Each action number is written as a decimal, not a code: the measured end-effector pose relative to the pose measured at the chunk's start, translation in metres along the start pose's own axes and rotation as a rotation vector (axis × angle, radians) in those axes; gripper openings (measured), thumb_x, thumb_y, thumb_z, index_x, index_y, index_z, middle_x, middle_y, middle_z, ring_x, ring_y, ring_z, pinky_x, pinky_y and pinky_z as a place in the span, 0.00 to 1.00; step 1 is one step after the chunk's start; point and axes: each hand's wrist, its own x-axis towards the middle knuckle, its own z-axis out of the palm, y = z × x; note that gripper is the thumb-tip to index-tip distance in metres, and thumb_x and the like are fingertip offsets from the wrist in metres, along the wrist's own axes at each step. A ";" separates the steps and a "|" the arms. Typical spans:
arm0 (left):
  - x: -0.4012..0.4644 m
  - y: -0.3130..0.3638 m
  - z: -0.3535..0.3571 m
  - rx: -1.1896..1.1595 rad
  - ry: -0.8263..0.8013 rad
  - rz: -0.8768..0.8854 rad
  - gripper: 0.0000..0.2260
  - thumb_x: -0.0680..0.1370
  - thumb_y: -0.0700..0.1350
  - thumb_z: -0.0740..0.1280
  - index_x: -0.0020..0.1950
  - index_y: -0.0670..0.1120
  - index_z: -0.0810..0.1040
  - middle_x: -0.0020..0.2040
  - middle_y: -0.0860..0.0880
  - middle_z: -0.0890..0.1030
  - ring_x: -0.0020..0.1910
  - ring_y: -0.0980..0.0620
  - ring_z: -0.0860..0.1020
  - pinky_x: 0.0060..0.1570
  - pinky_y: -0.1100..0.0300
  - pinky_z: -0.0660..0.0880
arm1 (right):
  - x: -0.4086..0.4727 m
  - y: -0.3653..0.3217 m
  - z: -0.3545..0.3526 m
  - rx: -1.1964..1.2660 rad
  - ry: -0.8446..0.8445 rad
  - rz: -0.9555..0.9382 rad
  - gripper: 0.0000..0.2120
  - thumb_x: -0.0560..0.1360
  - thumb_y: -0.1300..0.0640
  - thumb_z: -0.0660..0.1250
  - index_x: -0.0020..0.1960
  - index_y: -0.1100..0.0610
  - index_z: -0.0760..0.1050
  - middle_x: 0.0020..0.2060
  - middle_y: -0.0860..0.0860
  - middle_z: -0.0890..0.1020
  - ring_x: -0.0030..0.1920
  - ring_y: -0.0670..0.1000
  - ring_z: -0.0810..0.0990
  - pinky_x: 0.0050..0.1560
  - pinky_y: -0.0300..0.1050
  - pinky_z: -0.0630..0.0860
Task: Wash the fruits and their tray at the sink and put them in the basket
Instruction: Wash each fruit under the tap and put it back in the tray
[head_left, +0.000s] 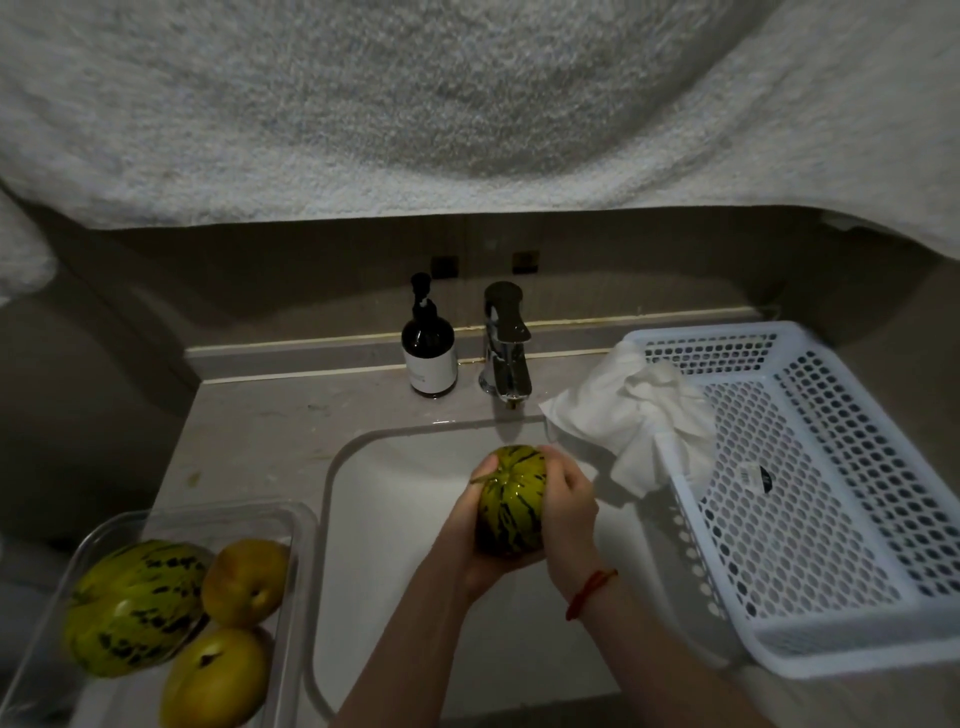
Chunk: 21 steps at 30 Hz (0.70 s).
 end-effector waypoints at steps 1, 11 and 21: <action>0.001 0.001 -0.001 -0.001 -0.004 0.004 0.23 0.76 0.61 0.59 0.52 0.44 0.82 0.50 0.41 0.84 0.47 0.44 0.83 0.44 0.51 0.79 | -0.001 -0.003 -0.002 -0.059 -0.042 -0.011 0.11 0.79 0.54 0.58 0.52 0.52 0.79 0.50 0.52 0.80 0.54 0.54 0.77 0.58 0.46 0.73; 0.007 0.023 -0.027 -0.085 0.015 0.163 0.24 0.72 0.63 0.61 0.52 0.45 0.83 0.49 0.41 0.84 0.49 0.43 0.78 0.44 0.52 0.75 | 0.034 -0.128 -0.018 -0.341 -0.479 -0.104 0.10 0.78 0.63 0.58 0.42 0.58 0.76 0.29 0.52 0.76 0.24 0.47 0.69 0.21 0.34 0.65; 0.010 0.032 -0.023 -0.047 0.063 0.118 0.24 0.76 0.63 0.57 0.56 0.46 0.80 0.50 0.42 0.84 0.53 0.43 0.78 0.46 0.50 0.75 | 0.034 -0.147 0.009 -0.082 -0.607 0.065 0.11 0.73 0.71 0.53 0.39 0.60 0.70 0.30 0.54 0.73 0.24 0.47 0.66 0.18 0.34 0.60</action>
